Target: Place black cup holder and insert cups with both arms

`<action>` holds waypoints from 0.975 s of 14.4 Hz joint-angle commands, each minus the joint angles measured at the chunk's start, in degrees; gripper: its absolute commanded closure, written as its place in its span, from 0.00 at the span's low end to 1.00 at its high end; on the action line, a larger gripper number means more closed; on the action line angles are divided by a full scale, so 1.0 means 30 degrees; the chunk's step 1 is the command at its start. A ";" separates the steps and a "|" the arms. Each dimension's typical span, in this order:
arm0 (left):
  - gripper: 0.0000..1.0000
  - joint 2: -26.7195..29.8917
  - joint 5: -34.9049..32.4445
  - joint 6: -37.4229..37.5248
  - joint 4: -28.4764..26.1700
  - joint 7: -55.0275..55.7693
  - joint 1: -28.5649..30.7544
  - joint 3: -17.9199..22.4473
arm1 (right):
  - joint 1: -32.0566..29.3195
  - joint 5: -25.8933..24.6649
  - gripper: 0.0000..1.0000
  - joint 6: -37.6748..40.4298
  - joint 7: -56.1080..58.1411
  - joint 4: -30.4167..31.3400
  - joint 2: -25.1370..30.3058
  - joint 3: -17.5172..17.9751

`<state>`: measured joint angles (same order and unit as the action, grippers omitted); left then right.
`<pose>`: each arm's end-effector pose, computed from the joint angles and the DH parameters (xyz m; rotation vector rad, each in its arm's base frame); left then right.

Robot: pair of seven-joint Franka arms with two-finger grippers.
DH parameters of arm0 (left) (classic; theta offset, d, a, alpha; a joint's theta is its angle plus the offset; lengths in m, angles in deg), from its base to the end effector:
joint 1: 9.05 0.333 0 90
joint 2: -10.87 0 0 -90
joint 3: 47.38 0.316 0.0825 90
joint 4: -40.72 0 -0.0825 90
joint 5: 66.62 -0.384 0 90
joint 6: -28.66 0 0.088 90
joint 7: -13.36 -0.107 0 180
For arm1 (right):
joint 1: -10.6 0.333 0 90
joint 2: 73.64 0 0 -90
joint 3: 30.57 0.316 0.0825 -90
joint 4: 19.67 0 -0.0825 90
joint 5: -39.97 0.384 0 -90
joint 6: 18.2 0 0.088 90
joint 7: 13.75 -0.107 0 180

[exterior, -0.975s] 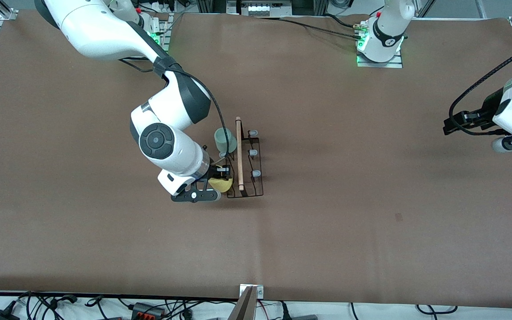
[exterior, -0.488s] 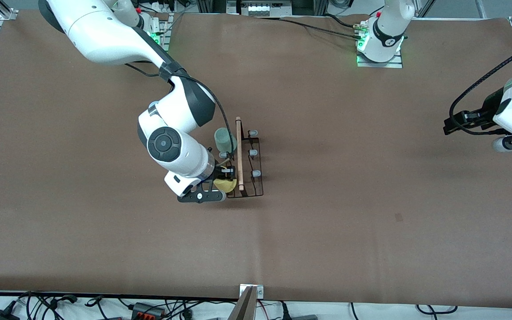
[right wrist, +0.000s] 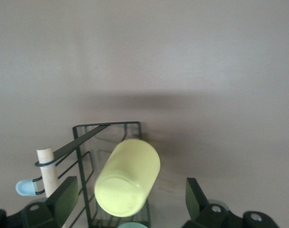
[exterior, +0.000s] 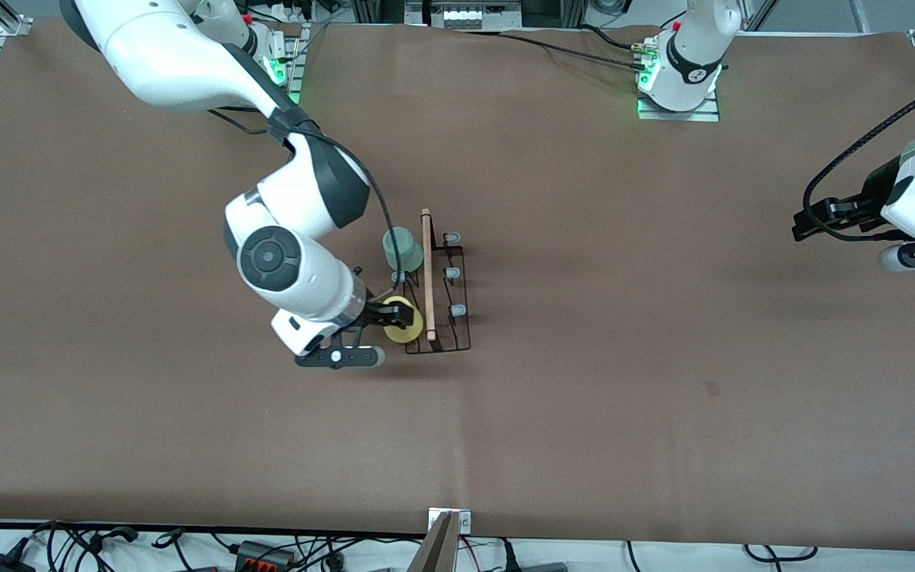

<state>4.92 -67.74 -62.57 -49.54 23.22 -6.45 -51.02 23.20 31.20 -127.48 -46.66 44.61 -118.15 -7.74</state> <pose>0.5838 -0.0068 0.5651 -3.1086 -0.2378 0.1327 0.6727 0.3508 0.3756 -3.0018 0.0345 0.0297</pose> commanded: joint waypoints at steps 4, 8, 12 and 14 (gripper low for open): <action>0.00 0.0488 0.0316 -0.0232 -0.0529 -0.0179 0.0012 0.0015 | -0.3726 -0.0182 0.00 0.4223 0.3490 -0.0042 0.2998 0.0068; 0.00 0.0488 0.0316 -0.0232 -0.0558 -0.0179 0.0012 0.0015 | -0.5781 -0.0007 0.00 0.5020 0.5052 0.0017 0.4465 -0.0135; 0.00 0.0488 0.0316 -0.0232 -0.0558 -0.0179 0.0012 0.0015 | -0.7159 0.0052 0.00 0.6425 0.6164 0.0281 0.5666 -0.0957; 0.00 0.0488 0.0316 -0.0261 -0.0558 -0.0179 0.0042 0.0015 | -0.7162 0.0169 0.00 0.6339 0.7067 0.1008 0.6601 -0.1742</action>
<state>4.96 -67.72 -62.58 -49.64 23.22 -6.46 -51.03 1.76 31.08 -108.63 -28.10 43.78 -102.06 -11.18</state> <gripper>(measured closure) 0.000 0.000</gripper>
